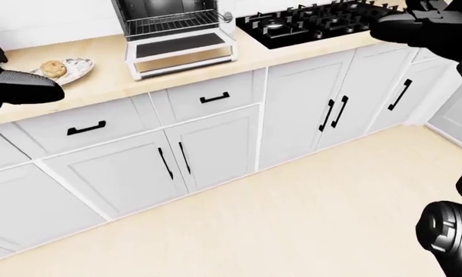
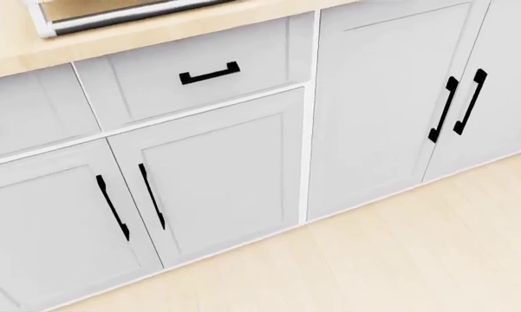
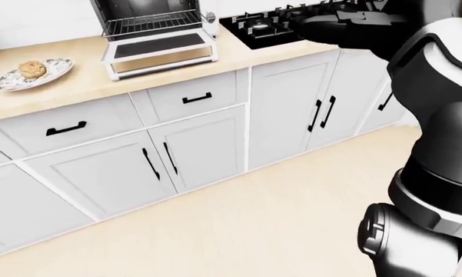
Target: Place the scone on the rack of the toaster oven.
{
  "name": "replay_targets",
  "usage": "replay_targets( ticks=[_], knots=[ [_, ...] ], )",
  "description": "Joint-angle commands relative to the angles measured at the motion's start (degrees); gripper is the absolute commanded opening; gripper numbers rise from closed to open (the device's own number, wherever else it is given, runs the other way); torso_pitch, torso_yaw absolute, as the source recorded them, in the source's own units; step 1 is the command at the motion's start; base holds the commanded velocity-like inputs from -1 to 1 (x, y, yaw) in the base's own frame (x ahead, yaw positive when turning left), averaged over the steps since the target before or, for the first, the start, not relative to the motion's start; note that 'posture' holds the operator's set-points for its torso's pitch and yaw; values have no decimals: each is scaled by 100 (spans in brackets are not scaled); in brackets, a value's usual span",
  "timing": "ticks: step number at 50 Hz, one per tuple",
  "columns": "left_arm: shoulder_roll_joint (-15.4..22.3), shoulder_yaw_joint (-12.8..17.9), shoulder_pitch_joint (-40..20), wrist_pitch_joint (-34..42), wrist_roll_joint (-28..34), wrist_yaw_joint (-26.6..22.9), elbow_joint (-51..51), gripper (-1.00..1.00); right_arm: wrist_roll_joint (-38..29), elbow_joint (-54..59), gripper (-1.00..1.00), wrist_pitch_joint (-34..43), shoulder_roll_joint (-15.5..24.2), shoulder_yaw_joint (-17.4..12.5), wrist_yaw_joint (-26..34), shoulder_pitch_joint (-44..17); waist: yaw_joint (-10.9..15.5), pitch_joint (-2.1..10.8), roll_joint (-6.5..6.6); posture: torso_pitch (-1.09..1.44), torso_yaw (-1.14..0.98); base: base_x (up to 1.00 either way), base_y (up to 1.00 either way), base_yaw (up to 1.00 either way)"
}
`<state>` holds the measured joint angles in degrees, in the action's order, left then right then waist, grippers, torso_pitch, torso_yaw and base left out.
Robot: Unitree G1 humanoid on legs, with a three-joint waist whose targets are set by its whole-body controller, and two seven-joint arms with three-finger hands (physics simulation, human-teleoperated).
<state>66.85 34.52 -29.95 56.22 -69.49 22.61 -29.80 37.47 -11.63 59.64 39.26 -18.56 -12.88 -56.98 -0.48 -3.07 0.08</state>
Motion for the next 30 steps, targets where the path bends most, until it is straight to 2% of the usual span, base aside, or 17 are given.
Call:
replay_targets(
  ticks=[1,5,6,8,9,10,11,12,17,18,19,20,21,22,24,29,30],
  knots=[
    [125,213,-119,-170,111,66,11,100,25,-188,100,-218,40,-17,55,-177,40,107,-12,0,0,0,12,0],
    [119,204,-129,-166,126,54,24,100,82,-274,100,-102,50,-35,46,-252,21,43,239,0,0,0,11,0],
    [115,199,-131,-164,135,49,22,100,47,-258,100,-168,29,-11,68,-200,2,54,363,0,0,0,11,0],
    [129,207,-144,-149,120,51,15,100,-29,-219,100,-237,0,19,106,-130,-14,150,775,0,0,0,12,0],
    [136,231,-142,-139,108,51,21,100,-28,-219,100,-209,1,6,102,-155,20,60,486,0,0,0,12,0],
    [137,239,-133,-137,103,57,14,100,42,-318,100,-76,52,-30,86,-260,-8,55,585,0,0,0,11,0],
    [135,226,-131,-153,119,49,20,100,125,-359,100,29,60,-82,38,-339,7,81,542,0,0,0,11,0],
    [110,193,-121,-174,156,41,9,100,61,-351,100,-85,35,-23,66,-223,10,114,477,0,0,0,12,0],
    [124,211,-140,-157,148,32,27,100,-95,-223,100,-202,16,5,14,-245,7,54,184,0,0,0,11,0],
    [116,193,-143,-154,146,42,8,100,-280,-146,100,-222,58,125,-9,-203,34,-47,65,0,0,0,0,0],
    [120,192,-153,-153,147,37,14,100,-176,-57,100,-197,-54,-52,-73,-308,102,-68,14,0,0,0,0,0],
    [124,205,-155,-142,137,41,12,100,-196,-22,100,-139,-4,-13,-86,-330,142,-30,-112,0,0,0,0,0],
    [117,224,-131,-154,164,11,19,100,-226,55,100,-184,-3,-21,-105,-356,118,-103,-95,0,0,0,0,0],
    [127,239,-140,-141,142,25,22,100,-312,213,100,-116,-10,0,-260,-419,122,-84,32,0,0,0,0,0],
    [112,207,-129,-170,174,14,23,100,-274,246,100,-161,-25,-64,-232,-388,94,-38,79,0,0,0,0,0],
    [125,242,-135,-131,113,51,1,100,59,255,100,-106,-64,-187,-373,-380,57,-32,180,0,0,0,0,0],
    [128,241,-132,-130,105,59,-1,100,71,198,100,-130,12,-113,-306,-320,208,104,223,0,0,0,0,100]
  ],
)
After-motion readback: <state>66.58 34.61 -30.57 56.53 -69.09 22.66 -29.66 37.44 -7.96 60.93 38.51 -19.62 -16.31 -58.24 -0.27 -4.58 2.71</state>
